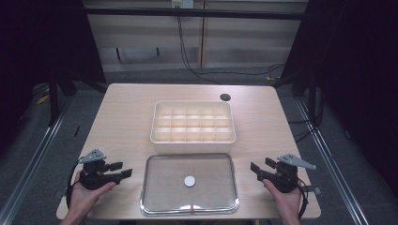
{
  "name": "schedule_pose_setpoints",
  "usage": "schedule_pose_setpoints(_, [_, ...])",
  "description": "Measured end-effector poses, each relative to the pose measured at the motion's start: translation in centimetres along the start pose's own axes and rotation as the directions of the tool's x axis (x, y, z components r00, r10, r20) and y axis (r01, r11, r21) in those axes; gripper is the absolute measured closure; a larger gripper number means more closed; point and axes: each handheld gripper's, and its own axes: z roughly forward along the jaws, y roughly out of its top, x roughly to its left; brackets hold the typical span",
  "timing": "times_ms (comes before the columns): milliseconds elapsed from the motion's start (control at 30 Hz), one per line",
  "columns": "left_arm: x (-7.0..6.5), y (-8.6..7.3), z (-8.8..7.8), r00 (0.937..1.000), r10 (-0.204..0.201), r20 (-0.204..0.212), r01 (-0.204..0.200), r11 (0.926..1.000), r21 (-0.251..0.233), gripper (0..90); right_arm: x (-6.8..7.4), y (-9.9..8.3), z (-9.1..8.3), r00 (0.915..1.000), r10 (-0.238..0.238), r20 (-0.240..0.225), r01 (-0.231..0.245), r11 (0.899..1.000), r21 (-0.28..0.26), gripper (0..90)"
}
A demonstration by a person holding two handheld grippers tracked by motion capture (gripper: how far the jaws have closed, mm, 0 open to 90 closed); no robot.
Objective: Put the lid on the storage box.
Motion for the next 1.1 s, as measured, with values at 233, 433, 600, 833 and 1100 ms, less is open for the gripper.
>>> schedule_pose_setpoints(233, [-0.3, 0.0, -0.2, 0.9994, 0.036, -0.003, -0.036, 0.9976, -0.059, 54.7, 0.5, -0.1, 0.1, 0.9999, -0.016, 0.001, 0.016, 1.0, 0.024, 34.4])
schedule_pose_setpoints(433, [-0.8, 0.3, -0.3, 0.9987, 0.044, 0.027, -0.042, 0.9981, -0.045, 50.2, 0.6, 0.1, -0.3, 0.9991, -0.027, 0.034, 0.026, 1.0, 0.014, 38.6])
schedule_pose_setpoints(600, [-0.9, 0.7, 0.0, 0.9984, 0.0, 0.056, 0.0, 1.0, 0.009, 39.8, 1.1, 0.8, -0.6, 0.9999, -0.006, -0.012, 0.006, 1.0, 0.026, 37.9])
schedule_pose_setpoints(833, [-1.5, 1.5, 0.0, 0.9995, -0.012, 0.03, 0.012, 0.9999, -0.008, 25.5, 2.3, 1.7, 0.2, 0.996, -0.026, -0.085, 0.033, 0.997, 0.076, 30.1])
schedule_pose_setpoints(1100, [-1.8, 3.4, 0.9, 0.9995, -0.002, 0.031, 0.001, 0.9999, 0.01, 27.1, 4.1, 3.4, 1.7, 0.9907, -0.068, -0.117, 0.081, 0.991, 0.104, 30.5])
